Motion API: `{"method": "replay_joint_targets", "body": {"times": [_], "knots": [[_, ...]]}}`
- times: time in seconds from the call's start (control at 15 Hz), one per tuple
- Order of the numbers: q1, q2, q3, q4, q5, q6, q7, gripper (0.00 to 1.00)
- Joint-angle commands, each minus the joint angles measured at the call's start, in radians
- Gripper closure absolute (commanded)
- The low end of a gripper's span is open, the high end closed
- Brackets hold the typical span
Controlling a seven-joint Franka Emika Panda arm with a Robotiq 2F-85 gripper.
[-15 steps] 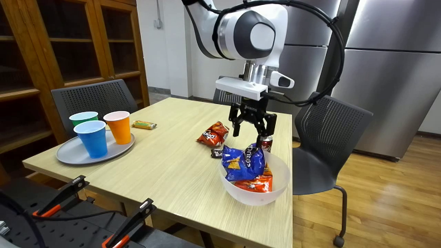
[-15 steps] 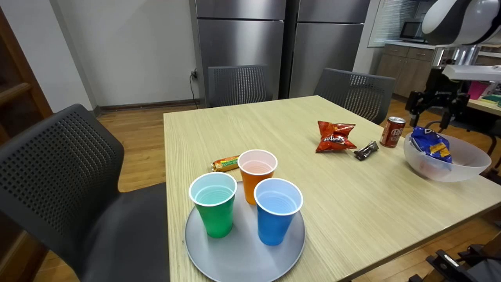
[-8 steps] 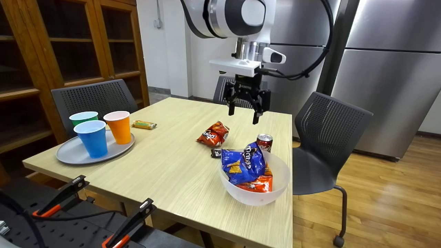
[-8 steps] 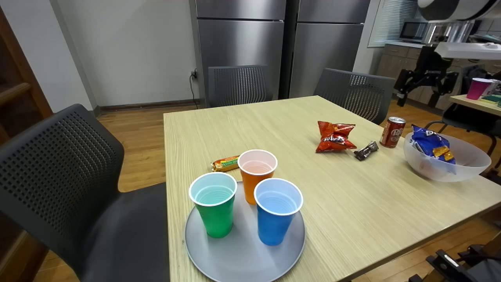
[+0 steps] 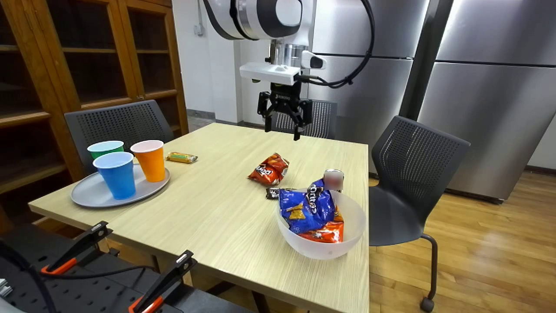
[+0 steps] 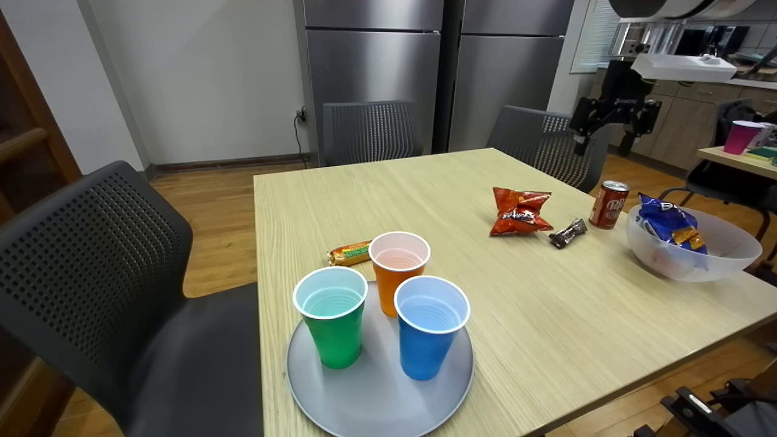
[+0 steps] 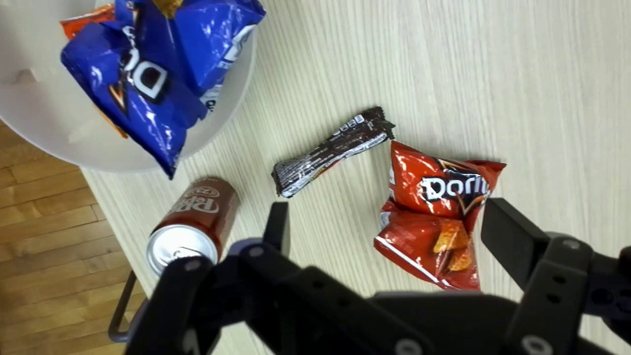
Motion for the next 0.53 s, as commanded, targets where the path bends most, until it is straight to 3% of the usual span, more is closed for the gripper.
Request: {"method": "replay_joint_targets", "body": {"times": [0.0, 0.47], "knots": [[0.027, 0.013, 0.027, 0.025, -0.012, 0.006, 0.046, 0.00], [0.098, 0.066, 0.043, 0.030, -0.020, 0.070, 0.185, 0.00]]}}
